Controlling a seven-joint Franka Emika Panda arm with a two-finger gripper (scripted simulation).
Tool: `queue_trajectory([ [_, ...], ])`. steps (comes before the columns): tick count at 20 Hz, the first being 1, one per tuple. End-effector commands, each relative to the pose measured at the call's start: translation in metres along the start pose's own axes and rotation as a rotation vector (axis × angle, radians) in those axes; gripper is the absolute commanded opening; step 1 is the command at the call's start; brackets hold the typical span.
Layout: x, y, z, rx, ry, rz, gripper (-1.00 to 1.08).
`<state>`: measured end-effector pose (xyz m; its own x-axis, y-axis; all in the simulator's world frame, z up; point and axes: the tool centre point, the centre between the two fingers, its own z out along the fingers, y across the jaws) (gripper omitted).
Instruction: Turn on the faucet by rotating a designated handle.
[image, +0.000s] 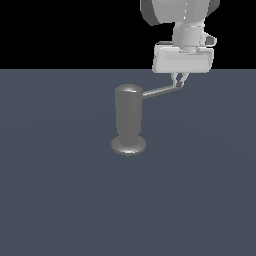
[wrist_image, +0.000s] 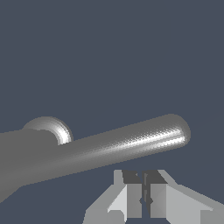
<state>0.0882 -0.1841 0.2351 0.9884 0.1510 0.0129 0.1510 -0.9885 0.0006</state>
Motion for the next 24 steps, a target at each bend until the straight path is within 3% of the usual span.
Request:
queue_trajectory([
  [1,0.012,-0.009,0.006,0.004,-0.002,-0.01,-1.0],
  [24,0.064,-0.008,0.011,0.002,-0.009,0.005,-1.0],
])
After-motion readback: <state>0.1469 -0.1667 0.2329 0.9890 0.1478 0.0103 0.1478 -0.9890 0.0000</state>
